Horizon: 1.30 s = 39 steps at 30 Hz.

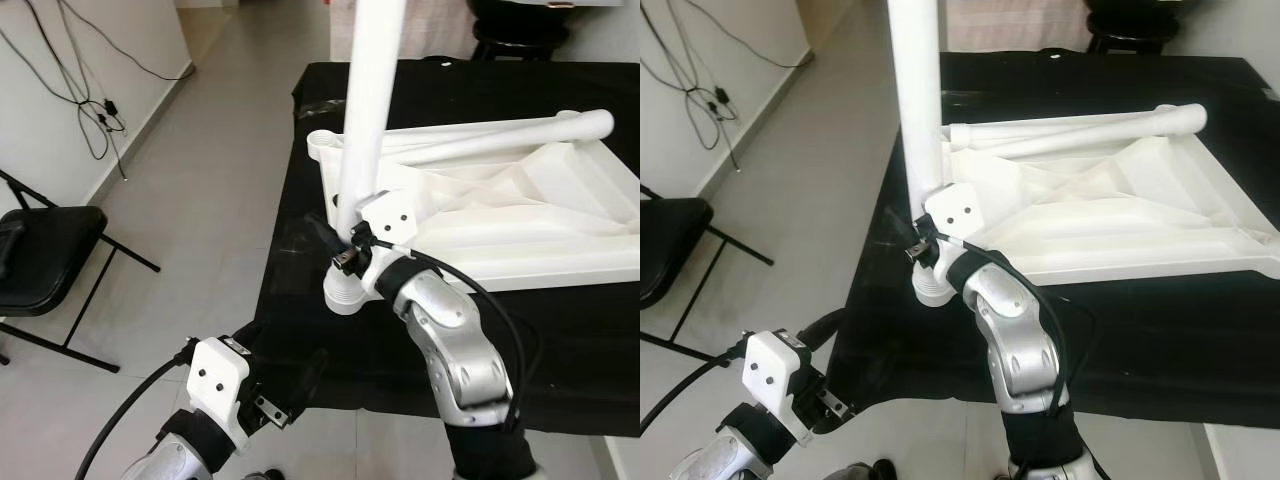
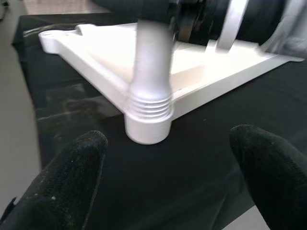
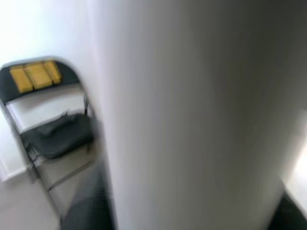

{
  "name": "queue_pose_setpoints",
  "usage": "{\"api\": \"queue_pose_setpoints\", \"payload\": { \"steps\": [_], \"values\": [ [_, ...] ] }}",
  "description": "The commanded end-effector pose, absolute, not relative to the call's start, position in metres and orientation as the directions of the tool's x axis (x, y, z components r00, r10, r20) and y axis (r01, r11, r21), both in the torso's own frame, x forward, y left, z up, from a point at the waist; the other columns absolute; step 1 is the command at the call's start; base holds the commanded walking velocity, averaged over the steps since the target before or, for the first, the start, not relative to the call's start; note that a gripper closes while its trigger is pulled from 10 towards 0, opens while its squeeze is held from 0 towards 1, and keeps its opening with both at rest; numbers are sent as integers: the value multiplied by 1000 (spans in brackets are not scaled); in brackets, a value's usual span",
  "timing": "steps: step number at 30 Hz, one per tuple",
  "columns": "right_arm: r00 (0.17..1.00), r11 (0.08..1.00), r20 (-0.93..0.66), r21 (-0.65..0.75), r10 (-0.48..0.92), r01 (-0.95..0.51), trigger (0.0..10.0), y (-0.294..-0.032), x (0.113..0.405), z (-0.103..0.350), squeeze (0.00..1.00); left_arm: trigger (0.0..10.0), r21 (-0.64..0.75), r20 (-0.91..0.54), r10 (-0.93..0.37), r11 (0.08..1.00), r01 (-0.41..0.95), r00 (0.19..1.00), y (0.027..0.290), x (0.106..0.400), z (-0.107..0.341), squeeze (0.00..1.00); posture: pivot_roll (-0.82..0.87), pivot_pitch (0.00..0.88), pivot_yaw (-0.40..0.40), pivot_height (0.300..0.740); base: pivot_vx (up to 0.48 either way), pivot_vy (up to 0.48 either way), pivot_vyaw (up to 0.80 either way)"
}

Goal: Building children table

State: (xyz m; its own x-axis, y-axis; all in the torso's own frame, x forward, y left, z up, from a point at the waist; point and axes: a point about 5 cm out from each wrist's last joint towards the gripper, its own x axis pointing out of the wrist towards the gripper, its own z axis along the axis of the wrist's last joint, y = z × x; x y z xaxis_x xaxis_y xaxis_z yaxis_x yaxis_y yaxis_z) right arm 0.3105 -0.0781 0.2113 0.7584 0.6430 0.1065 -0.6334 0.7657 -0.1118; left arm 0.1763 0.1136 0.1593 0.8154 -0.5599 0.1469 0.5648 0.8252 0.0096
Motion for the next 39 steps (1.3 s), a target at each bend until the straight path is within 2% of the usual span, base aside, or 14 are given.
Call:
{"api": "queue_pose_setpoints", "payload": {
  "steps": [1, 2, 3, 4, 5, 7, 8, 9, 22, 23, 35, 37, 38, 39],
  "values": [
    [736, 740, 76, -57, 672, -670, 10000, -79, 311, 202, 1000, 10000, 6, 122, -556, 829, 559, 822, 114, 176, 154, 0, -36, 229, 26, 740, 0, 0, 0],
    [697, 702, 98, -40, 711, -711, 10000, -78, 313, 207, 1000, 10000, 6, 122, -556, 828, 560, 822, 114, 176, 154, 0, -34, 228, 24, 740, 0, 0, 0],
    [592, 600, 103, -78, 799, -796, 10000, -79, 316, 216, 1000, 10000, 5, 123, -557, 828, 561, 821, 113, 176, 154, 0, -33, 227, 22, 740, 0, 0, 0],
    [592, 600, 103, -78, 799, -796, 10000, -79, 316, 216, 1000, 10000, 5, 123, -557, 828, 561, 821, 113, 176, 154, 0, -33, 227, 22, 740, 0, 0, 0],
    [425, 433, 80, -150, 902, -889, 10000, -82, 319, 226, 1000, 10000, 3, 125, -557, 828, 561, 821, 112, 176, 154, 0, -29, 229, 19, 740, 0, 0, 0],
    [425, 433, 80, -150, 902, -889, 10000, -82, 319, 226, 1000, 10000, 3, 125, -557, 828, 561, 821, 112, 176, 154, 0, -29, 229, 19, 740, 0, 0, 0],
    [365, 372, 68, -173, 928, -912, 10000, -84, 320, 229, 1000, 10000, 2, 125, -557, 828, 561, 821, 112, 175, 154, 0, -29, 229, 19, 740, 0, 0, 0],
    [336, 343, 69, -182, 939, -921, 10000, -85, 322, 233, 0, 10000, 1, 126, -556, 828, 561, 821, 112, 175, 154, 0, -22, 232, 17, 740, 0, 0, 0],
    [149, 158, 75, -140, 986, -978, 10000, -95, 341, 256, 0, 10000, 0, 120, -556, 828, 560, 822, 112, 170, 156, 0, 23, 243, 25, 740, 0, 0, 0],
    [129, 138, 73, -129, 989, -982, 0, -97, 344, 257, 0, 10000, 0, 119, -558, 827, 562, 821, 111, 170, 156, 0, 30, 245, 23, 740, 0, 0, 0],
    [74, 78, 41, -114, 996, -990, 0, -123, 348, 250, 0, 10000, -7, 122, -558, 827, 563, 821, 109, 170, 155, 0, 17, 242, 22, 740, 0, 0, 0],
    [114, 118, 41, -122, 993, -985, 0, -130, 343, 245, 0, 10000, -7, 123, -559, 826, 564, 820, 109, 171, 155, 0, 11, 242, 21, 740, 0, 0, 0],
    [202, 206, 40, -140, 979, -968, 0, -131, 341, 239, 0, 10000, -7, 123, -559, 826, 564, 820, 109, 171, 155, 0, 5, 240, 17, 740, 0, 0, 0],
    [202, 206, 40, -140, 979, -968, 0, -131, 341, 239, 0, 10000, -7, 123, -559, 826, 564, 820, 109, 171, 155, 0, 5, 240, 17, 740, 0, 0, 0]
  ]
}}
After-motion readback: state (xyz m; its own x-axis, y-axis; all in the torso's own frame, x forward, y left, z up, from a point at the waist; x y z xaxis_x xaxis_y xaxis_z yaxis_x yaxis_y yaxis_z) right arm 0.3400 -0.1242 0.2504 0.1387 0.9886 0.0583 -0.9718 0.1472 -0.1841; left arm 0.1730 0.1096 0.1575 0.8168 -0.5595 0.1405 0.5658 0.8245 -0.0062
